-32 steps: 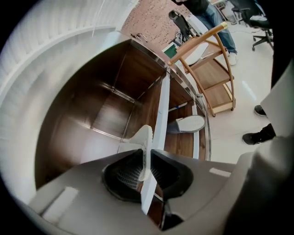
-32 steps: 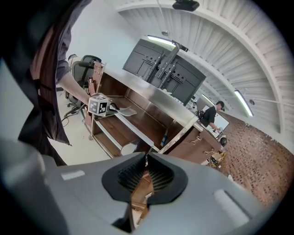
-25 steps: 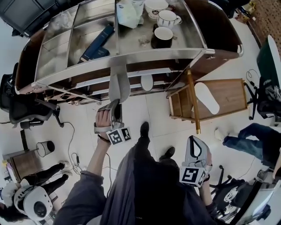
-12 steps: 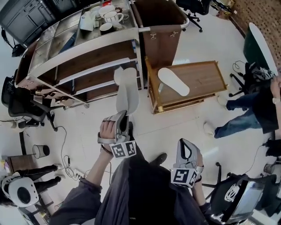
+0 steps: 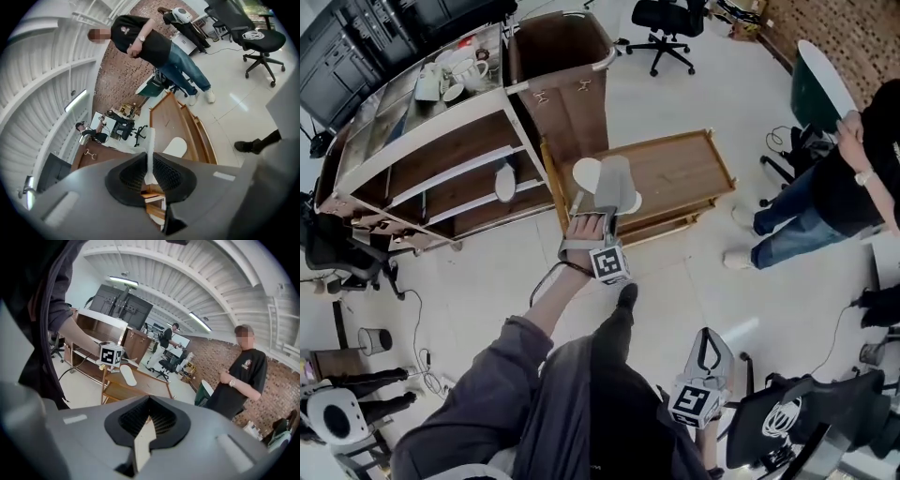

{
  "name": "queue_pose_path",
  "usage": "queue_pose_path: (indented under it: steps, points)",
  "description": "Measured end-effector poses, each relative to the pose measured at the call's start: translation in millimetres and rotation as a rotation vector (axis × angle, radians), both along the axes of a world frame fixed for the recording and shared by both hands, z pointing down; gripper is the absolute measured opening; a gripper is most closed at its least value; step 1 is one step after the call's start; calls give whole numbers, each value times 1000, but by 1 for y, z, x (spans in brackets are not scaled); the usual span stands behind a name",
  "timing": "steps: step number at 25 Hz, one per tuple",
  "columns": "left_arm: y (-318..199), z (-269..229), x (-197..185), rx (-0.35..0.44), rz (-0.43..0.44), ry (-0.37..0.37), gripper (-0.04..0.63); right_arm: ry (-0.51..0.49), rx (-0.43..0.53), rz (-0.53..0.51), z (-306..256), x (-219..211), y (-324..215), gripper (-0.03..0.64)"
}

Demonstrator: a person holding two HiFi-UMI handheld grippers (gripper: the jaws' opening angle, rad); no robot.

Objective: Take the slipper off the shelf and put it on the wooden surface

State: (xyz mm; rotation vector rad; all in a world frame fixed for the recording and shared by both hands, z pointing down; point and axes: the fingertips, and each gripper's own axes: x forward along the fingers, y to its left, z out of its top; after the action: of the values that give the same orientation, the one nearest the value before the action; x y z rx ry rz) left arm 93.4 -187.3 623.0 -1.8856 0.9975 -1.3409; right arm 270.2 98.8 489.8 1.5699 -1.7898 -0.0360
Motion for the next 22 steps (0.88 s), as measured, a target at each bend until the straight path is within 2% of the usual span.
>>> queue_pose_path:
  steps: [3,6,8,10,11,14,16,18,22]
  points:
    - [-54,38,28,-32,-54,-53,44,11,-35,39,14,44,-21,2]
    - [-99,67,63,-78,-84,-49,44,30,-65,52,20,85,-60,2]
    - [-111,89,89,-121,-75,-48,44,31,-69,42,15,107,-89,2]
    - [-107,121,111,-195,-62,-68,48,44,-86,23,11,126,-117,2]
    - [-101,139,120,-249,-61,-72,64,51,-96,15,9,134,-130,2]
    - [-76,186,134,-412,-81,-60,172,54,-104,-12,8,154,-159,2]
    - [-67,199,136,-477,-103,-40,290,45,-100,-34,9,165,-167,2]
    - [-67,195,134,-489,-136,-21,350,42,-100,-74,5,173,-175,2]
    - [-59,147,122,-382,-229,2,345,36,-65,-210,3,183,-174,2]
